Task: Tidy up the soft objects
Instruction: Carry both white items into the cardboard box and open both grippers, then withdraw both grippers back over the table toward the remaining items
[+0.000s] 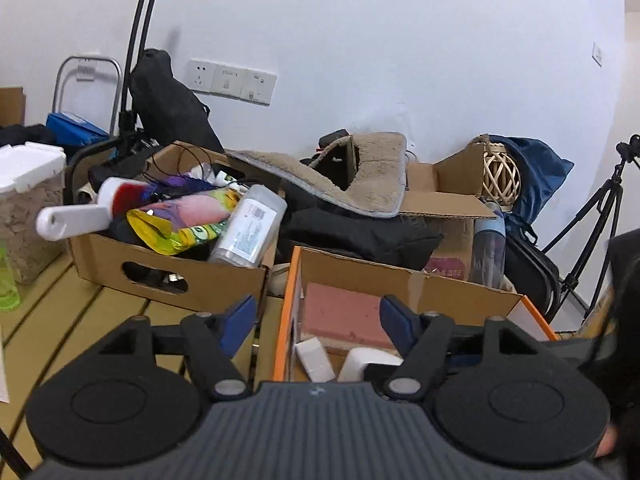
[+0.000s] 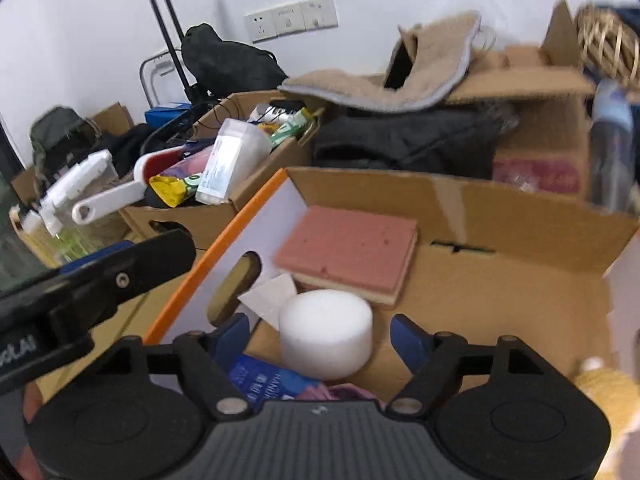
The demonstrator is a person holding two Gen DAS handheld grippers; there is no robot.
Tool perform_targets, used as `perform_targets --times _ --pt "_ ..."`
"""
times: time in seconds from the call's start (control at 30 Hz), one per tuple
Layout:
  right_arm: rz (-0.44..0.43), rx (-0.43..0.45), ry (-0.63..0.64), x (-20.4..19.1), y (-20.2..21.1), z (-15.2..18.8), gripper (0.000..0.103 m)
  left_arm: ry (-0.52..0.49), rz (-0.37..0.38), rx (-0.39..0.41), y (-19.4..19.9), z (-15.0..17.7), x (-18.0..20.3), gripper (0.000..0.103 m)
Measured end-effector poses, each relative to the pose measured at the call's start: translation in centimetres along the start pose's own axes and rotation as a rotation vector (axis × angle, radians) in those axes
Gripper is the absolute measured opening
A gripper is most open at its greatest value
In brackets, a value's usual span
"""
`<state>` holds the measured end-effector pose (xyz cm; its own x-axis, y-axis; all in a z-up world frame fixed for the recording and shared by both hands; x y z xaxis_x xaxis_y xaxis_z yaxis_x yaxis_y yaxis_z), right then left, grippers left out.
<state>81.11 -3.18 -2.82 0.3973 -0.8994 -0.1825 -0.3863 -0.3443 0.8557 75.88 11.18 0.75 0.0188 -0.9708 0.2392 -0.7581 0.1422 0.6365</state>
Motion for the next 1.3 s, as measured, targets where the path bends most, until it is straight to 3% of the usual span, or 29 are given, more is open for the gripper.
perform_targets --times 0.1,0.2,0.37,0.53,0.6,0.7,0.8,0.9,0.97,1.03,1.13,1.23,1.3 --pt "0.008 0.051 -0.008 0.4 3.3 0.5 0.077 -0.037 -0.021 0.032 1.7 0.0 0.0 0.073" --pt "0.075 0.11 -0.011 1.7 7.1 1.4 0.077 -0.048 -0.041 0.048 3.5 0.7 -0.3 0.074" --pt "0.127 0.216 -0.021 3.8 14.3 5.6 0.077 -0.036 -0.069 0.083 7.9 5.3 -0.3 0.075" --pt "0.137 0.324 -0.026 4.5 19.3 14.9 0.083 -0.072 -0.06 0.161 13.1 12.1 1.1 0.085" --pt "0.13 0.332 -0.028 4.6 19.9 19.1 0.083 -0.064 -0.012 0.147 14.6 15.8 1.2 0.085" --pt "0.158 0.346 -0.009 4.1 20.1 25.7 0.083 -0.022 0.0 0.106 15.9 20.8 0.5 0.085" --pt "0.201 0.346 -0.047 3.7 19.8 31.2 0.084 0.009 -0.041 0.1 17.6 23.7 -0.1 0.085" --pt "0.153 0.309 -0.14 3.8 19.3 35.3 0.084 -0.01 -0.024 0.114 18.8 24.8 0.0 0.088" --pt "0.141 0.277 -0.138 3.9 18.9 36.4 0.084 -0.02 -0.036 0.1 18.6 25.1 0.0 0.088" --pt "0.175 0.291 -0.129 3.9 19.1 36.6 0.084 -0.029 -0.052 0.096 18.4 25.1 0.2 0.088" --pt "0.152 0.327 -0.126 3.7 19.5 36.1 0.084 -0.043 -0.029 0.1 18.2 24.7 1.0 0.088" --pt "0.13 0.344 -0.122 3.7 19.1 35.0 0.084 -0.115 -0.004 0.098 17.1 23.6 3.1 0.088" --pt "0.126 0.341 -0.116 3.6 18.6 34.4 0.084 -0.217 -0.005 0.086 15.2 22.0 5.2 0.085"
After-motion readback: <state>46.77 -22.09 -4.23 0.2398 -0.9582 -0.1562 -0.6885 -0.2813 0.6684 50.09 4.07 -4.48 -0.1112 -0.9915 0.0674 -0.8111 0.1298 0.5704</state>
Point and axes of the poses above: each gripper's, at about its wrist camera, not at the fingertips, and y roughly against the way its jaws point, x to its right, z to its underside, the point moved 5 cm from there along -y, roughly the way its jaws point, and after that the axes turned 14 degrees about -x, right-handed, at the moved point
